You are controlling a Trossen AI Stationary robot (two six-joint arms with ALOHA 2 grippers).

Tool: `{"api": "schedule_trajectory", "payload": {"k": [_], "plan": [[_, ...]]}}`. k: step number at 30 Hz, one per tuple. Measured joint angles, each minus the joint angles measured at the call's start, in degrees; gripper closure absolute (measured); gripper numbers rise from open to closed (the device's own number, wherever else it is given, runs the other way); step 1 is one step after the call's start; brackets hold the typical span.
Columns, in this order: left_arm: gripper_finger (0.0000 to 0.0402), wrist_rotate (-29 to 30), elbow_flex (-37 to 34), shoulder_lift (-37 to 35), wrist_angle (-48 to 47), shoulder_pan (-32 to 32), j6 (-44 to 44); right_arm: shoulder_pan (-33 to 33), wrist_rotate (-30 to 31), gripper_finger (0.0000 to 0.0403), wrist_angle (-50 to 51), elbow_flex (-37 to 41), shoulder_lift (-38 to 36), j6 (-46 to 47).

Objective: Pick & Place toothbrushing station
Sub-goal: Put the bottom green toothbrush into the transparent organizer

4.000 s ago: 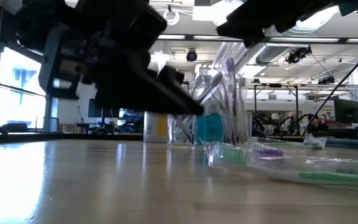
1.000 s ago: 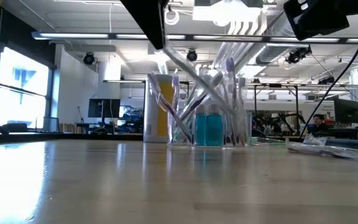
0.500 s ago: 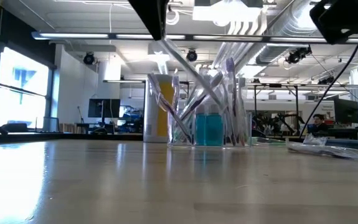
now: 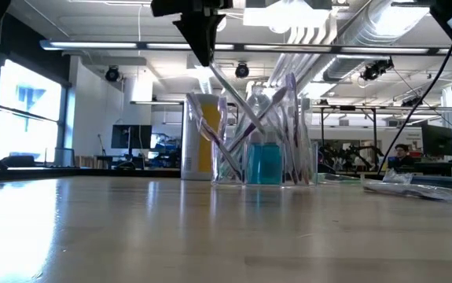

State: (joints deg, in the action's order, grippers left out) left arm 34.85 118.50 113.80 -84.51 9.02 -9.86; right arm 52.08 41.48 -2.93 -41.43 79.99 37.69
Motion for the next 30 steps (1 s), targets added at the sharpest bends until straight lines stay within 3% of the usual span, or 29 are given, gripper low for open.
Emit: {"api": "schedule_trajectory", "payload": {"k": [8,30], "plan": [[0.0359,3.7,0.0,0.0,-4.8,-0.8,0.3,1.9,2.6,0.0261,0.8,0.0,0.0,3.7],[0.0359,3.8,0.0,0.1,-5.5,-2.1,-6.6,2.4,3.6,0.0261,2.2,0.0,0.0,6.3]]}}
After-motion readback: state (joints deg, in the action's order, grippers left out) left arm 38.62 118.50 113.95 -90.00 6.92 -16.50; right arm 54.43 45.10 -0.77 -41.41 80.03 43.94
